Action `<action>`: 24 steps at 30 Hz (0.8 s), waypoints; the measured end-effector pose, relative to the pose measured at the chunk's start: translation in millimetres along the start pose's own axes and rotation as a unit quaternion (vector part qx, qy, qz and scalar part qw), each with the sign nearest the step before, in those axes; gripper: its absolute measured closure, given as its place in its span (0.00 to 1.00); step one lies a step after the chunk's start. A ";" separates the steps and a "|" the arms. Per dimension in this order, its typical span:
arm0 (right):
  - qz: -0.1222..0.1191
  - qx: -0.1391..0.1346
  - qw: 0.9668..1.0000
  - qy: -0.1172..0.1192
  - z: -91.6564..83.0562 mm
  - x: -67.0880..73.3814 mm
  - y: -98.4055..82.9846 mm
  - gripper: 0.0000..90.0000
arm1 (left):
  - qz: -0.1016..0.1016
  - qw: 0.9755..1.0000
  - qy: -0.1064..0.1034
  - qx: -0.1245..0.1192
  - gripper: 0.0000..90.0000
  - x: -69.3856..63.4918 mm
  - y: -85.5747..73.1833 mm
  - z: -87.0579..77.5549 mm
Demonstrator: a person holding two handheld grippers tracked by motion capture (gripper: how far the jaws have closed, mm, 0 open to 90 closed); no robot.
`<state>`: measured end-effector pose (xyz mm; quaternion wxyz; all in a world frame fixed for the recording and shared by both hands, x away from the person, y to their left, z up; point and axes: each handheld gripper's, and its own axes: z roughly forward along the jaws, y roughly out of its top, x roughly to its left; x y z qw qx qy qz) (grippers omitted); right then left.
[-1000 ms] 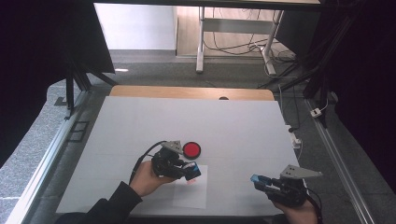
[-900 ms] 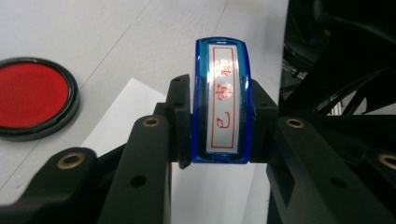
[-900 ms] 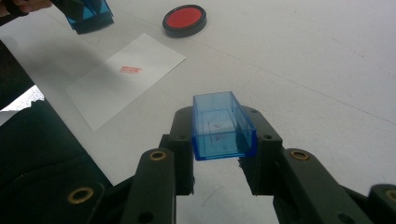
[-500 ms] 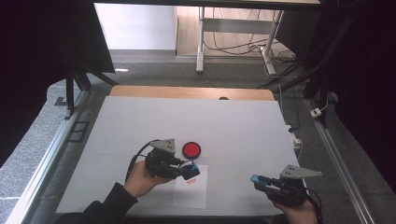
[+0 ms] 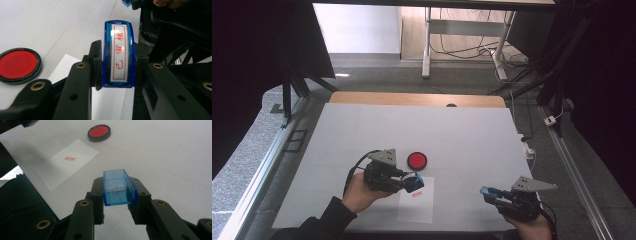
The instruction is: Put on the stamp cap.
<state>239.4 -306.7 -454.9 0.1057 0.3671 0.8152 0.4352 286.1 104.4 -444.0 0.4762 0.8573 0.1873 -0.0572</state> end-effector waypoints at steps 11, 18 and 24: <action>-0.010 -0.010 1.000 0.011 0.5 4.8 6.2 0.76 | 0.007 1.000 -0.002 -0.009 0.76 -0.9 0.9 -4.0; -0.022 -0.012 0.999 0.038 5.7 10.2 12.8 0.76 | 0.016 1.000 -0.003 -0.010 0.76 -0.4 2.7 -5.6; -0.042 -0.013 0.997 0.064 11.4 16.2 19.3 0.75 | 0.020 1.000 -0.003 -0.014 0.76 0.0 3.6 -7.9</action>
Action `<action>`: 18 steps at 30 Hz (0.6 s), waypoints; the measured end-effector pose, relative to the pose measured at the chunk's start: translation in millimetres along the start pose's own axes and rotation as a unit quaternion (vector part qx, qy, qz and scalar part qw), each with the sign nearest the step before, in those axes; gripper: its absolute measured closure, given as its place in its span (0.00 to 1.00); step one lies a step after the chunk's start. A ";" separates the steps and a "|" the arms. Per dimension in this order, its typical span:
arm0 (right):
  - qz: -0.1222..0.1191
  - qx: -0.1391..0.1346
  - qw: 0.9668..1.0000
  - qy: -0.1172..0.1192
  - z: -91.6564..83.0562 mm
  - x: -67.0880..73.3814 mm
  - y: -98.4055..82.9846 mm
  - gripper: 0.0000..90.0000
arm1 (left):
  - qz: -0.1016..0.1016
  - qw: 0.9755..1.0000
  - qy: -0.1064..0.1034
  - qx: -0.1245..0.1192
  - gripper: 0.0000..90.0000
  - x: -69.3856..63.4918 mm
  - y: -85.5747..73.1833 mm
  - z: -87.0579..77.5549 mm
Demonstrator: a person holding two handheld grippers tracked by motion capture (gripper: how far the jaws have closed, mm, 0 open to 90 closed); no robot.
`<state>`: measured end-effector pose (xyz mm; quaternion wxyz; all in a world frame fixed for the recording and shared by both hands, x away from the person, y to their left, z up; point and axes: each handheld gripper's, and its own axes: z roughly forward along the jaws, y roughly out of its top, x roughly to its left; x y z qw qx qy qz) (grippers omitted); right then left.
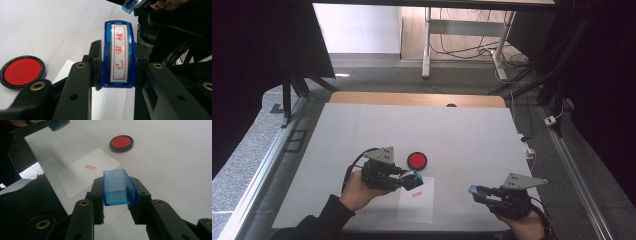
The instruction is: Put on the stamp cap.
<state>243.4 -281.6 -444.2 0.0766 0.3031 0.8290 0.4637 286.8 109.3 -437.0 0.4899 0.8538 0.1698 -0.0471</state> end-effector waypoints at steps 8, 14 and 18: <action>-0.020 0.009 0.999 0.026 10.0 6.3 7.6 0.76 | 0.008 1.000 -0.007 -0.005 0.76 1.7 1.6 -3.1; -0.024 0.011 0.999 0.045 19.0 11.1 14.2 0.76 | 0.012 1.000 -0.013 -0.008 0.76 1.8 2.8 -3.9; -0.028 0.010 0.997 0.066 27.4 14.7 18.9 0.76 | 0.015 1.000 -0.017 -0.008 0.76 1.7 3.4 -3.4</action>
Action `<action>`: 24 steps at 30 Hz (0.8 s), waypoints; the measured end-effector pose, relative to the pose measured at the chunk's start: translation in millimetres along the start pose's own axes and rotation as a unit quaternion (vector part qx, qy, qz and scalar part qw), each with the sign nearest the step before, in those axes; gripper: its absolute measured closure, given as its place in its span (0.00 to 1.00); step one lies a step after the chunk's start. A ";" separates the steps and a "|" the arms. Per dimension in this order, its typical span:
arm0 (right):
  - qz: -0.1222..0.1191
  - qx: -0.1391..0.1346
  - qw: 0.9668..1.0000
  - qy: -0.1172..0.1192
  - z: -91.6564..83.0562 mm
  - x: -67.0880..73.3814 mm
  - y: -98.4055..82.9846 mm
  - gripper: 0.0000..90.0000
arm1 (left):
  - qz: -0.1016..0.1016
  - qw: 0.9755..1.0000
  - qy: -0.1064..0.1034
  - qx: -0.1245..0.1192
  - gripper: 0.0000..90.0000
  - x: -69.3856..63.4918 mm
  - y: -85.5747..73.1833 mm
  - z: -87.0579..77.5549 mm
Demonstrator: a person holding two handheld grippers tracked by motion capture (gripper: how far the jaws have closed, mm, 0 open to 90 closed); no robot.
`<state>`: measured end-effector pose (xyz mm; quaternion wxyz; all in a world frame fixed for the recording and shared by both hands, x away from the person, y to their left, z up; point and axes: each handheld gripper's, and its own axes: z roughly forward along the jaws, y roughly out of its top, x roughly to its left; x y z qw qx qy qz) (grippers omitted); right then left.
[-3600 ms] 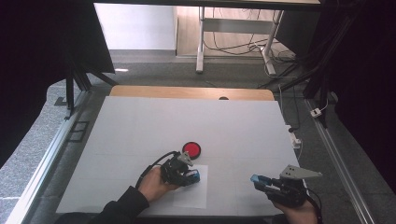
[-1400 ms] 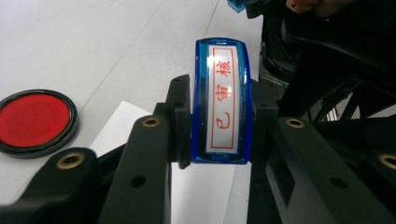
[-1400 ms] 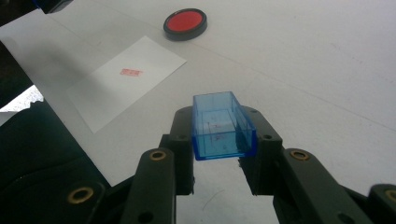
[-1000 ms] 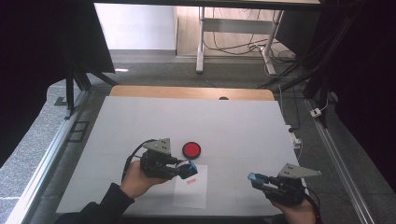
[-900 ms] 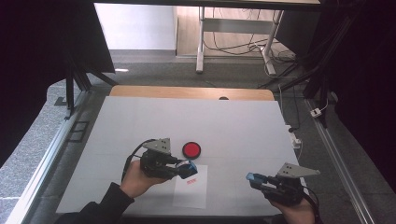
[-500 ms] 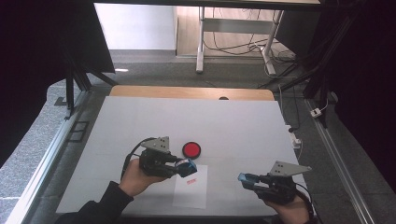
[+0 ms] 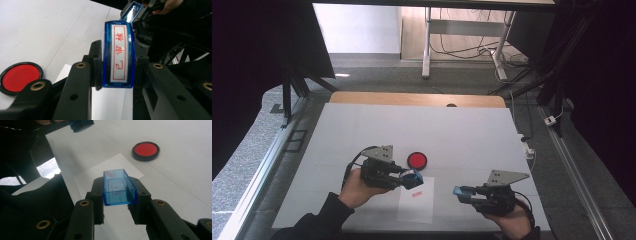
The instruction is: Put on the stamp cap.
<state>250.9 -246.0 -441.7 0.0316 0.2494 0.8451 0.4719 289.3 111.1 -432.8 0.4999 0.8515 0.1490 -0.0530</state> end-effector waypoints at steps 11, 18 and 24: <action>-0.030 0.005 0.998 0.061 28.2 5.5 14.2 0.76 | 0.017 1.000 -0.010 -0.006 0.76 -1.0 2.9 -3.5; -0.039 0.005 0.994 0.103 46.8 9.4 24.4 0.76 | 0.028 0.999 -0.022 -0.008 0.76 -2.0 4.9 -5.2; -0.048 0.009 0.991 0.127 65.0 14.5 32.7 0.76 | 0.042 0.999 -0.033 -0.008 0.76 -4.0 6.7 -5.1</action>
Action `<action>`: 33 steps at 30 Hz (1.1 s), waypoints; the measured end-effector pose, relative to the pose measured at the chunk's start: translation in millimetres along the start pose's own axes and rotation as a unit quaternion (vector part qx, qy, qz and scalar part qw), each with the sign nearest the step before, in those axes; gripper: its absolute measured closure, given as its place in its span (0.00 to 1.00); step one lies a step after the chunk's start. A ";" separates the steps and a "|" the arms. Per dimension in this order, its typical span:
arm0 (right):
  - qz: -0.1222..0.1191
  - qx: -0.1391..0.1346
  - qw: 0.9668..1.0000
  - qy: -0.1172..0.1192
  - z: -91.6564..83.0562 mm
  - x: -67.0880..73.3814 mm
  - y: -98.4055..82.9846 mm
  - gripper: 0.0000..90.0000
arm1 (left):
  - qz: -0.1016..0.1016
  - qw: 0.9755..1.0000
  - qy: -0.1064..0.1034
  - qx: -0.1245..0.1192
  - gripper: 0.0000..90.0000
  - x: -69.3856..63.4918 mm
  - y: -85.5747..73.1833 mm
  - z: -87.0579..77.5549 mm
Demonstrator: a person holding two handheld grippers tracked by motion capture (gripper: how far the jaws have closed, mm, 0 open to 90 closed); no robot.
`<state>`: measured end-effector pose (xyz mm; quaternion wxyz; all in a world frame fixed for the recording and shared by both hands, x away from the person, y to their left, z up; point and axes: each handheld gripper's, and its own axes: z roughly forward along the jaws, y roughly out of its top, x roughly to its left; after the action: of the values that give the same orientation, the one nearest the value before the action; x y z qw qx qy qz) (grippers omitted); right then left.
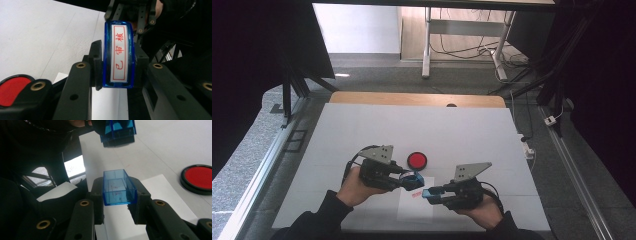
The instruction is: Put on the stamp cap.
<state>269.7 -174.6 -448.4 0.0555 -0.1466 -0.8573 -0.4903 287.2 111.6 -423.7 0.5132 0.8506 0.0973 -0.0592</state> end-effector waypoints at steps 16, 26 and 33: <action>-0.015 -0.001 0.998 0.053 27.1 -0.4 15.6 0.76 | 0.053 0.998 -0.022 0.015 0.77 -7.4 3.0 4.7; -0.014 -0.003 0.998 0.057 27.7 0.6 16.8 0.76 | 0.059 0.997 -0.035 0.019 0.77 -7.8 2.9 5.2; -0.019 0.005 0.998 0.055 28.8 1.8 16.5 0.76 | 0.066 0.996 -0.031 0.042 0.77 -10.1 4.6 6.7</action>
<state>274.5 -141.8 -449.2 0.0945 -0.1030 -0.8579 -0.4944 278.4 102.6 -420.9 0.4829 0.8736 0.0224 -0.0557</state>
